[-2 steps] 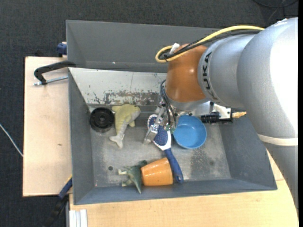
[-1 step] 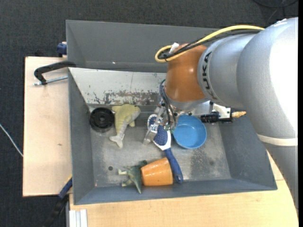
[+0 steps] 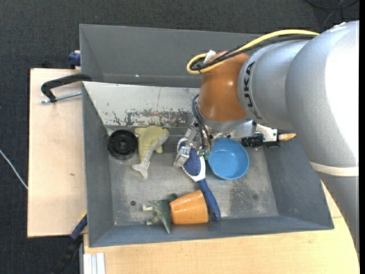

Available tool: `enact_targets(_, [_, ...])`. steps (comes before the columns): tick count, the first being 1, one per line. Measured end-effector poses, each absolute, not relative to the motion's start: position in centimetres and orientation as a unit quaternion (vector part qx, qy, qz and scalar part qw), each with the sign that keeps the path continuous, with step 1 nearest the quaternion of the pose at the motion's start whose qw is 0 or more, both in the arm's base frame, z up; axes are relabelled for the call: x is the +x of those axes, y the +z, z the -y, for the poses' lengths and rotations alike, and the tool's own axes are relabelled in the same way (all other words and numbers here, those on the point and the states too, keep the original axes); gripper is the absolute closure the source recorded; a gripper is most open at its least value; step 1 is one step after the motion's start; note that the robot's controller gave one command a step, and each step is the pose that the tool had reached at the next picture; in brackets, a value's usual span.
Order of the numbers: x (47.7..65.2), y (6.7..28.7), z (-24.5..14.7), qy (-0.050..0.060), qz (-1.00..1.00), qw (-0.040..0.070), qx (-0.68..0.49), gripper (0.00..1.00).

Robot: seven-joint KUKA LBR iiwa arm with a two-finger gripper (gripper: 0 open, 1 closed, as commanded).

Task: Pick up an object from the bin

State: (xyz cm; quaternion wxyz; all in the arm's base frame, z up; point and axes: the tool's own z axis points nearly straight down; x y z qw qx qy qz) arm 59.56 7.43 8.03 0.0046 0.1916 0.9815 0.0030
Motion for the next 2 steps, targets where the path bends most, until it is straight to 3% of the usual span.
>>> enact_targets(1, [59.8, 16.3, -7.6, 0.003, -0.982, 0.005, 0.191, 1.0])
enact_targets(2, [59.9, 18.1, -7.7, 0.002, -0.982, 0.003, 0.19, 1.0])
